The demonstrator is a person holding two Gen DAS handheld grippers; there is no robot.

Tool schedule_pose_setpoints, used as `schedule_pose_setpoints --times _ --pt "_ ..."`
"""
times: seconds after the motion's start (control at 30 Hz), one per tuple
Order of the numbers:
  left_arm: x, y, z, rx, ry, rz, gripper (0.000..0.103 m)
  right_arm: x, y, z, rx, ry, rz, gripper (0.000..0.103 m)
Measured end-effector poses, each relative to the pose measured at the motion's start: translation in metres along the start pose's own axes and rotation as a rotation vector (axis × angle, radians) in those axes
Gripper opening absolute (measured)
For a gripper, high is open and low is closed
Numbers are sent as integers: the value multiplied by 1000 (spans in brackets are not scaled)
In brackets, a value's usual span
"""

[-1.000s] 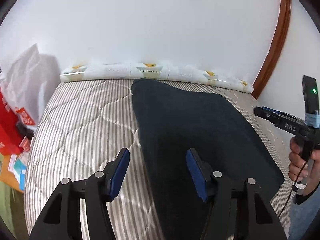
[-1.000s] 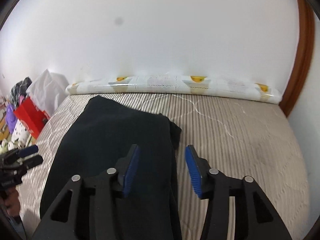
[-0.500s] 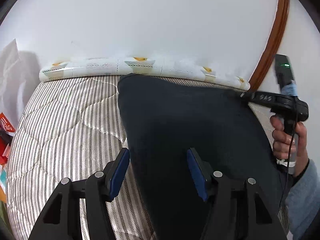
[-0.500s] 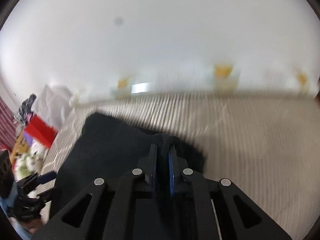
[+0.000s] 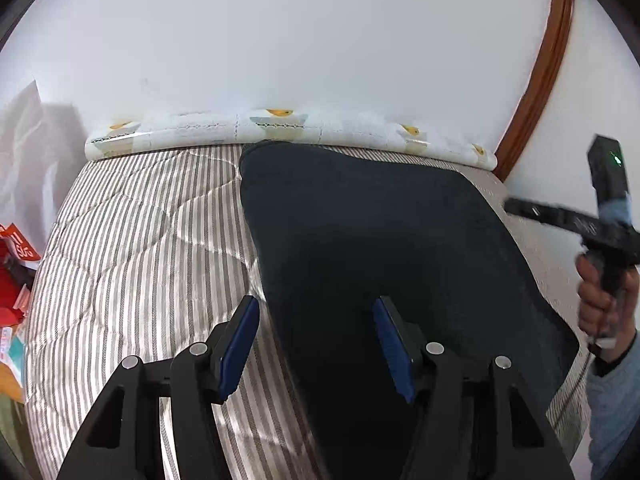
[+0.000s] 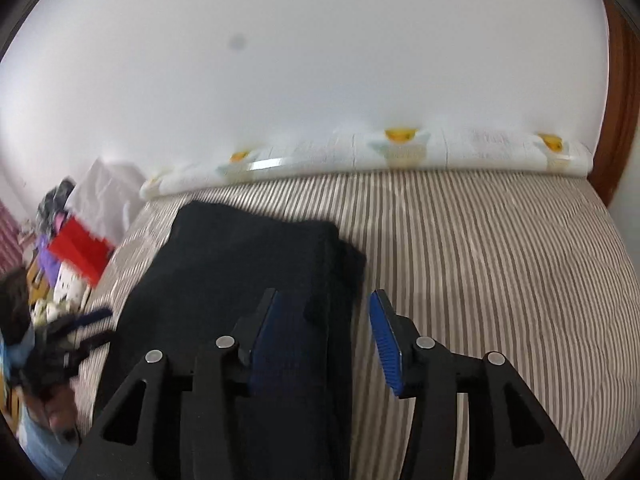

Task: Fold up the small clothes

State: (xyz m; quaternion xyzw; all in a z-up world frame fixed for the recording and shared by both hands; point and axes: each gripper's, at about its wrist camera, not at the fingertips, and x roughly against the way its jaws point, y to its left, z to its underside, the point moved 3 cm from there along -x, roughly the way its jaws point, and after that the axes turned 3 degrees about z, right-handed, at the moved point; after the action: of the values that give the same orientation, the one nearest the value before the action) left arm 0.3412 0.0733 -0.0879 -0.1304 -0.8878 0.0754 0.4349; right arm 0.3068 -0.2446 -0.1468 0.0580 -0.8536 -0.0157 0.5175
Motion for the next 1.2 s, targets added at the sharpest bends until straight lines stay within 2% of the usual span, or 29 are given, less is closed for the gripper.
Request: schedule_pose_setpoints --times 0.17,0.2,0.23,0.27,0.33,0.37,0.43,0.53,0.6,0.73,0.8,0.87,0.93,1.03,1.07,1.2 --pt "7 -6 14 -2 9 3 57 1 6 42 13 39 -48 47" --pt "8 -7 16 3 12 4 57 -3 5 45 3 49 -51 33" --pt "9 -7 18 9 15 1 57 -7 4 46 -7 60 -68 12" --pt "10 -7 19 12 18 -3 57 -5 2 46 -10 47 -79 6" --pt "15 -7 21 17 21 -12 57 10 -8 44 -37 -36 -95 3" --pt "19 -8 22 15 21 -14 57 18 -14 45 -62 -65 -112 3" --pt "25 -10 24 -3 18 -38 57 18 -17 49 -95 -50 -119 3" --pt "29 -11 28 -10 16 -73 57 18 -10 55 -67 -34 -66 3" --pt "33 -12 31 -10 12 -80 57 28 -6 58 -60 -53 -42 8" --pt "40 -17 38 -1 8 -80 57 47 3 66 -45 -84 -13 9" --pt "42 -19 42 8 9 -79 57 56 16 76 11 -103 15 25" --pt "43 -21 47 14 11 -76 57 63 28 89 66 -125 41 34" --pt "45 -24 55 13 16 -79 57 64 35 103 117 -128 83 34" --pt "49 -26 67 -5 25 -101 57 60 34 131 172 -101 250 34" --pt "51 -27 71 -13 25 -106 58 59 31 138 178 -78 276 34" --pt "66 -25 89 -30 28 -101 58 83 21 150 154 -81 250 34"
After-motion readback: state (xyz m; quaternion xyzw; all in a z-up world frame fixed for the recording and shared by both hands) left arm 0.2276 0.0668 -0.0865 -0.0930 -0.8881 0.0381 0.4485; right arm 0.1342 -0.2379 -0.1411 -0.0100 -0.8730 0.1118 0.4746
